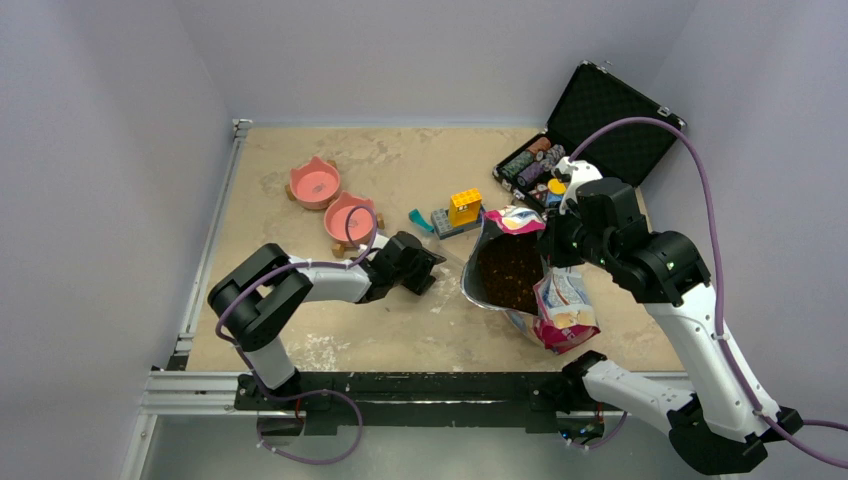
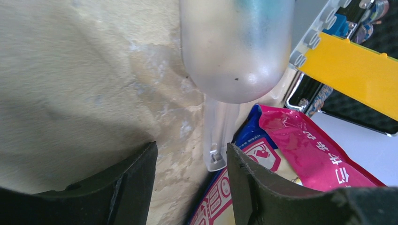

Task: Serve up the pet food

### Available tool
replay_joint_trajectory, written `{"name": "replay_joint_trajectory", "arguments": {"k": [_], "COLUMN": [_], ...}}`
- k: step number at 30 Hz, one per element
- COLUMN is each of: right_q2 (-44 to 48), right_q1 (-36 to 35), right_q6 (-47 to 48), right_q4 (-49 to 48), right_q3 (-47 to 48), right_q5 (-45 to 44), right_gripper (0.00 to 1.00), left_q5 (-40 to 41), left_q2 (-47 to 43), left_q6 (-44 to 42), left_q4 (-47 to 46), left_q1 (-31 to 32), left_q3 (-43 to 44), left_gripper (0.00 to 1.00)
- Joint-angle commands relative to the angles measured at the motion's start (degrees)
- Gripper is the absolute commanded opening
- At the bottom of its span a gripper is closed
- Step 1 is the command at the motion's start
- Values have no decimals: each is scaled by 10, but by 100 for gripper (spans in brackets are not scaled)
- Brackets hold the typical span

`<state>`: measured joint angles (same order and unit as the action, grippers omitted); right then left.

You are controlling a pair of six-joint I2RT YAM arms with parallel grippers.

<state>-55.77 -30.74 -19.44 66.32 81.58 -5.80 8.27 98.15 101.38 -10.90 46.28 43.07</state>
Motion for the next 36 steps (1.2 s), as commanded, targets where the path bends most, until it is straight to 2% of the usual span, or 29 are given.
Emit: {"name": "replay_joint_trajectory", "arguments": {"k": [1,6,13,20,24,33,36], "right_q2": [27,34,35,37,36,38,37], "right_q1": [-5,-5,-5,-5,-5,-5,-5], "right_q6": [-3,-6,-9,-10,-12,-14,-15], "right_q4": [-30,-29,-24,-21,-19,-14,-14], "right_q3": [9,5,15,17,20,22,23], "right_q5": [28,27,20,17,17,12,11], "right_gripper": [0,0,0,0,0,0,0], "left_q5": [-19,17,13,12,6,-1,-12], "left_q2": [-12,-35,4,58,95,122,130], "left_q6": [-14,-58,-67,-62,-60,-67,-78], "left_q4": [-4,188,286,329,319,331,334], "left_q1": [1,1,0,0,-1,-2,-5], "left_q3": [29,136,212,270,290,295,290], "left_gripper": [60,45,44,42,41,38,32]}}
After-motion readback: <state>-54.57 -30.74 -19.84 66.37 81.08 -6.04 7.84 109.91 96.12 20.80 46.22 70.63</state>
